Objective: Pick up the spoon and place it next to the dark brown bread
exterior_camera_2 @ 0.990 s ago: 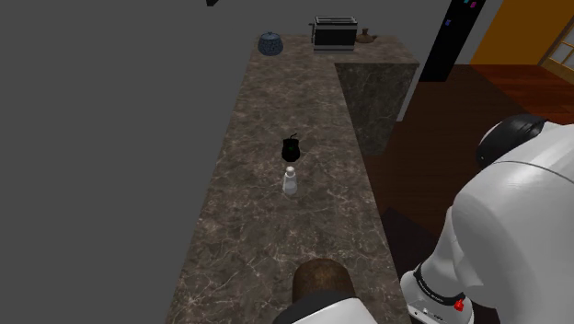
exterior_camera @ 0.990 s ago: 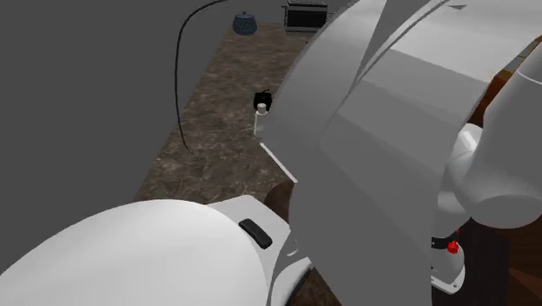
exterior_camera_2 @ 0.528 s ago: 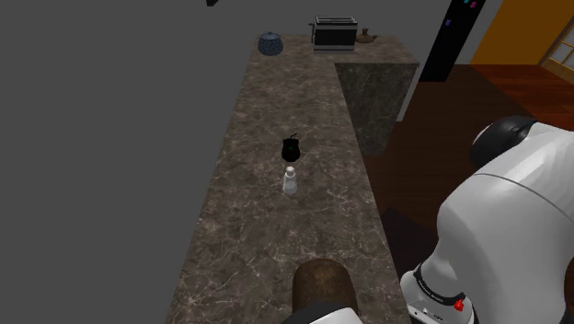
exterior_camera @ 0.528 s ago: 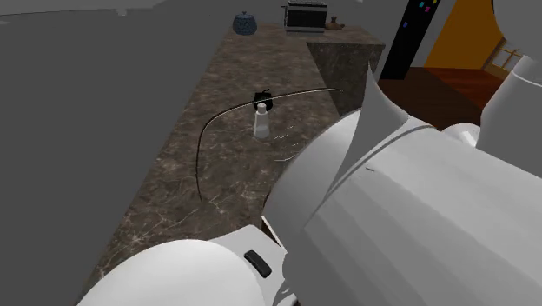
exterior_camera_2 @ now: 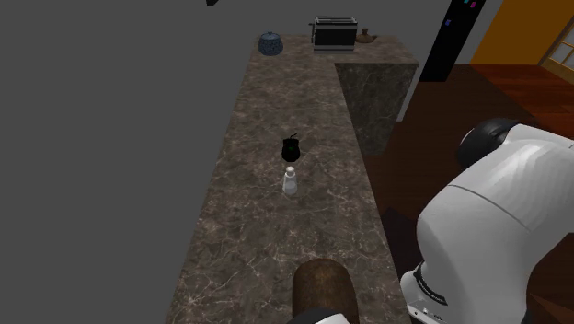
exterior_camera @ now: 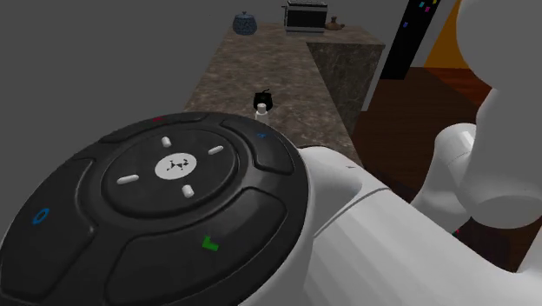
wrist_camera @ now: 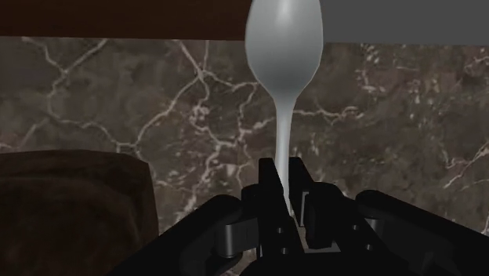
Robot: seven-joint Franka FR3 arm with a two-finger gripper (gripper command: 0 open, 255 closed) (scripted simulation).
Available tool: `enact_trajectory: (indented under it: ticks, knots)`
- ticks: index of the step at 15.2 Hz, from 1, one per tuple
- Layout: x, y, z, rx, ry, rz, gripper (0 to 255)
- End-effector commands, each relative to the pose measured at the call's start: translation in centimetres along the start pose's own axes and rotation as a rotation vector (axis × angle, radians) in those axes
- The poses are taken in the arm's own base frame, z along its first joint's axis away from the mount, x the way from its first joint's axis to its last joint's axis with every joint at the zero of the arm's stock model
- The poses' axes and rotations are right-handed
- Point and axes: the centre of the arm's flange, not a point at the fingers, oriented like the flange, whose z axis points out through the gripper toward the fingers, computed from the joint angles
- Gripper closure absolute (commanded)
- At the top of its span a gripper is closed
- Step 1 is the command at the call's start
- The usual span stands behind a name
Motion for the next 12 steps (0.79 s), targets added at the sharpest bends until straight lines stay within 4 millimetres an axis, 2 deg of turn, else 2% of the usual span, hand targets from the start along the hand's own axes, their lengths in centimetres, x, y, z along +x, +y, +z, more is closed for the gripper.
enact_trajectory:
  ticks: [1, 6, 12]
  knots:
    - [0.2, 0.2, 1.0, 0.001, 0.0, 0.0, 255]
    - [0.6, 0.6, 3.6, 0.001, 0.0, 0.0, 255]
    - [0.6, 0.6, 3.6, 0.001, 0.0, 0.0, 255]
